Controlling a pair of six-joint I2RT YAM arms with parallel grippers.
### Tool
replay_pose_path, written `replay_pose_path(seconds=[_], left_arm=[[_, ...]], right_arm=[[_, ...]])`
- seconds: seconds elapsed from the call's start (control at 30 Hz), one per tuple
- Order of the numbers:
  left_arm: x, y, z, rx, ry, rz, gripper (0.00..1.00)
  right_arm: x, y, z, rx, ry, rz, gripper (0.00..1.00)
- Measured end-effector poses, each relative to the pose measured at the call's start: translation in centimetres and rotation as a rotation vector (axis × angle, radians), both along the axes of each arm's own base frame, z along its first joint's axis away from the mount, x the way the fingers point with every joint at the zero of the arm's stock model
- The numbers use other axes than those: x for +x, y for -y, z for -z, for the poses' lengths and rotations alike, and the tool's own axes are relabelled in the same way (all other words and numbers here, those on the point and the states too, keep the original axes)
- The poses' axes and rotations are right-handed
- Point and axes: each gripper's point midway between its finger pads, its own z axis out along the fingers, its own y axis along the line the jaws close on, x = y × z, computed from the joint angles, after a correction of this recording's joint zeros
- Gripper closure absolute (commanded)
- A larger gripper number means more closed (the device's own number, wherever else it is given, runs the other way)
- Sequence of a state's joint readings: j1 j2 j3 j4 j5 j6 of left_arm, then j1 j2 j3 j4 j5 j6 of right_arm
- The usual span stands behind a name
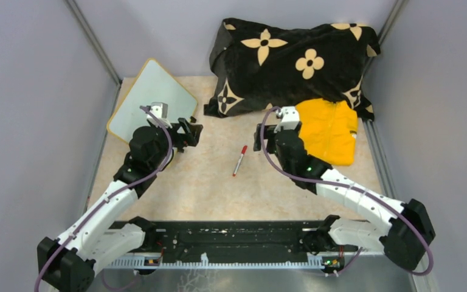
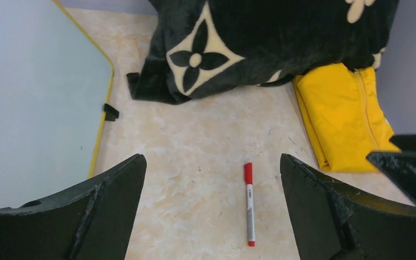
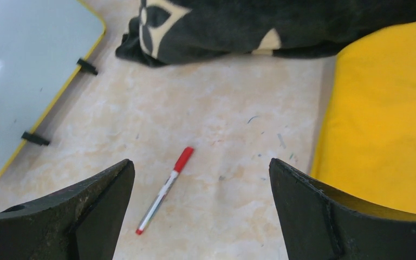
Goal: Write a sentence on the whiteboard
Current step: Move the whiteboard marker to the center of the board.
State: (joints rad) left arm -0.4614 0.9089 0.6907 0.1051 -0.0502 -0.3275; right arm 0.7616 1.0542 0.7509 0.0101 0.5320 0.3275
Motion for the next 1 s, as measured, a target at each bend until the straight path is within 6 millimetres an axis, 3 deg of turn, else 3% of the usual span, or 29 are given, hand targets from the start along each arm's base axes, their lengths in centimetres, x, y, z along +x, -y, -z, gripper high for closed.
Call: replay_pose_path(seconds=[0.17,0.33,0.63,0.73,1.0], left_arm=[[1.0,-2.1,1.5,0.006,-0.057,-0.139,0.01],[1.4,-3.1,4.0,0.042,-0.136,-0.211,0.01],[1.3,-3.8,3.4,0.037,-0.122,-0.242,0.01],[1.2,-3.8,3.3,0.034,-0.119,-0.242,0.01],[1.1,-3.7,3.1,0.029,-0.114,-0.237,0.01]], right_arm=[[-0.4,-3.1,3.8,-0.002,-0.112,-0.062,0.12],[0.3,-5.7,7.5,-0.004,-0.249,-0.085,0.22],[1.4,-10.2,12.3,-0.024,-0.419,-0.102,0.40],[1.3,-11.0,14.0,-0.047,-0.466,-0.101,0.45],[0.3,-10.4,18.0,-0.113,-0.573,-0.079,0.49]])
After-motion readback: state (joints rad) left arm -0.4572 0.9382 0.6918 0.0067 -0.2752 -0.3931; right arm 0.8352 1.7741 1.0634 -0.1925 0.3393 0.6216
